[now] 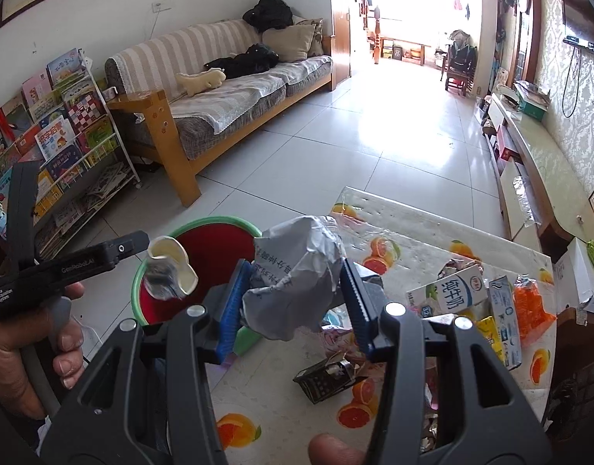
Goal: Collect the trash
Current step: 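Carry cup and foil over the red bin and open both grippers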
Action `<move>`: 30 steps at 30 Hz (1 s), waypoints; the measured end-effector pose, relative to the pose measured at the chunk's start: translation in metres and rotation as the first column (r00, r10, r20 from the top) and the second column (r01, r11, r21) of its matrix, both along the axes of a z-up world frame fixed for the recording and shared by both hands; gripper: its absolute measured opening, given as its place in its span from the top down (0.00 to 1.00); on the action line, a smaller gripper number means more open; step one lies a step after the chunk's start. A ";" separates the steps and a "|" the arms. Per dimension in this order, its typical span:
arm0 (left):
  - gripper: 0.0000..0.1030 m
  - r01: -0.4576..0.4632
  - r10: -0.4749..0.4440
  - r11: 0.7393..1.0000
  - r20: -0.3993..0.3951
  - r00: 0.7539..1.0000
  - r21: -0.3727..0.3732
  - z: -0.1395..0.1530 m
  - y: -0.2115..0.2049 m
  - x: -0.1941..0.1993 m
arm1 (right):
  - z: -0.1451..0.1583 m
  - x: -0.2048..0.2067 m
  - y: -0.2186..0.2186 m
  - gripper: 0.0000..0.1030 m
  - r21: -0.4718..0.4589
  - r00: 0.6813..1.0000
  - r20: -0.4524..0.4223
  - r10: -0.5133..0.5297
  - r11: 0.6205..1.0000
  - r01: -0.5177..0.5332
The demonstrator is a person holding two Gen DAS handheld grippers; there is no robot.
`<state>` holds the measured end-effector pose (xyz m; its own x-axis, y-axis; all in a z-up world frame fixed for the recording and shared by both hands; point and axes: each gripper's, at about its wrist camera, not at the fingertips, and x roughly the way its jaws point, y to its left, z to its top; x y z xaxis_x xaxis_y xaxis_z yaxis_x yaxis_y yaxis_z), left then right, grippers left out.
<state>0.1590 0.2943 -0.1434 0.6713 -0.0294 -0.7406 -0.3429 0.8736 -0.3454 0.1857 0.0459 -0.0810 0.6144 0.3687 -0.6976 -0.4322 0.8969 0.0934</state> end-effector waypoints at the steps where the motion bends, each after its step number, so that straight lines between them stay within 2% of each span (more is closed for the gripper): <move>1: 0.08 -0.002 0.002 1.000 0.005 1.000 -0.003 0.000 0.003 -0.002 | -0.002 0.002 0.004 0.55 -0.003 1.000 -0.003 0.004 1.000 -0.004; 15: 0.08 -0.102 0.100 0.992 0.029 0.995 0.075 0.020 0.028 -0.031 | -0.035 0.018 0.081 0.54 -0.020 0.989 -0.061 0.138 0.990 -0.139; 21: 0.08 -0.163 0.160 0.984 0.035 0.986 0.078 0.019 0.043 -0.042 | -0.053 0.022 0.122 0.54 -0.033 0.976 -0.098 0.196 0.979 -0.200; 24: 0.08 -0.186 0.184 0.980 0.033 0.982 0.069 0.016 0.049 -0.045 | -0.059 0.023 0.138 0.49 -0.045 0.968 -0.115 0.224 0.972 -0.230; 26: 0.08 -0.198 0.196 0.978 0.034 0.980 0.069 0.015 0.054 -0.048 | -0.061 0.023 0.144 0.32 -0.057 0.967 -0.119 0.226 0.970 -0.234; 28: 0.08 -0.206 0.204 0.976 0.034 0.978 0.069 0.014 0.058 -0.049 | -0.062 0.023 0.150 0.25 -0.063 0.962 -0.124 0.241 0.966 -0.250; 30: 0.08 -0.214 0.212 0.974 0.032 0.977 0.072 0.013 0.059 -0.051 | -0.062 0.021 0.152 0.22 -0.066 0.962 -0.122 0.243 0.965 -0.252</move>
